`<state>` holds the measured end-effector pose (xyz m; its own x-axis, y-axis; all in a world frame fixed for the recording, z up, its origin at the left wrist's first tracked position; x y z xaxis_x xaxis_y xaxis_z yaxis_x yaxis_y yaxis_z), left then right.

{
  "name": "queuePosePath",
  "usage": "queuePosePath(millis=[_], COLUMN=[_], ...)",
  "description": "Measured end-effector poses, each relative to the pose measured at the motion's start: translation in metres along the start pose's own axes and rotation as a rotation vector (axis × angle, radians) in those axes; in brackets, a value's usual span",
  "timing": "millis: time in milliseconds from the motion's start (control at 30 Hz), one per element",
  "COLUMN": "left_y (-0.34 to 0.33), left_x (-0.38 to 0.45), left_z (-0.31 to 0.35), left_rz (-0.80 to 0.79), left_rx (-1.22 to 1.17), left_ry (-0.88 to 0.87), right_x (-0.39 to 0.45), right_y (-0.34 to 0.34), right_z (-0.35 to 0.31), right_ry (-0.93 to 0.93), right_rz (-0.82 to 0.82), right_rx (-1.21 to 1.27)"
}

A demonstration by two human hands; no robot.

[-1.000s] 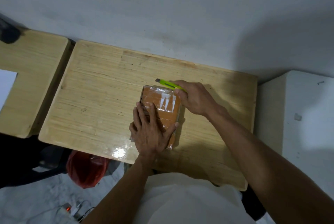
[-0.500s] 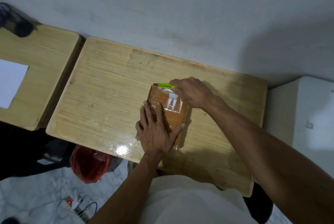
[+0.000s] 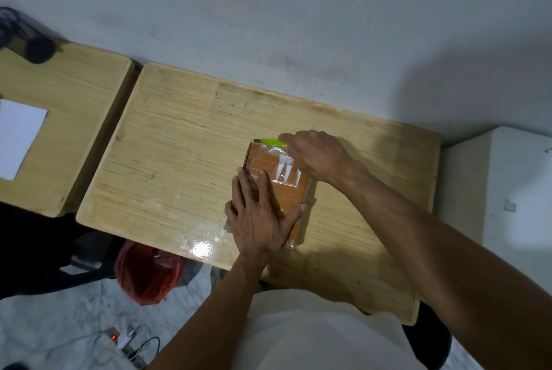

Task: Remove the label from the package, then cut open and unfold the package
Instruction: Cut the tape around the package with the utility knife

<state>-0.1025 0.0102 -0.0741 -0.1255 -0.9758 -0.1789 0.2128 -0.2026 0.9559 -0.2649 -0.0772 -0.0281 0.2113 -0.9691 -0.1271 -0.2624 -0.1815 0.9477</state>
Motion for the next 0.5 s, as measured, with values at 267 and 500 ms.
queuePosePath(millis=[267,500], left_y=[0.0,-0.001], left_x=[0.0,0.0], left_z=[0.001,0.0], left_rz=[0.006,-0.002], left_rx=[-0.017,-0.018], left_ry=[0.014,0.022], right_x=[-0.006,-0.012], right_y=[0.004,0.006], right_z=[0.006,0.005], right_ry=[0.003,0.004], right_rz=[-0.02,-0.016], right_rx=[-0.034,-0.06])
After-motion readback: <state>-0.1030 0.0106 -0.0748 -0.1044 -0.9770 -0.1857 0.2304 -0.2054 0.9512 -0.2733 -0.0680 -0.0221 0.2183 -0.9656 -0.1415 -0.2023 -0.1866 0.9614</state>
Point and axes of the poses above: each hand's wrist, its own x-axis towards the middle knuckle, its own y-axis out of the back of the hand, z = x × y, the point moved 4 cm from there along x, towards the middle knuckle, and after that the axes turned 4 degrees about z, right-handed, at the moved point
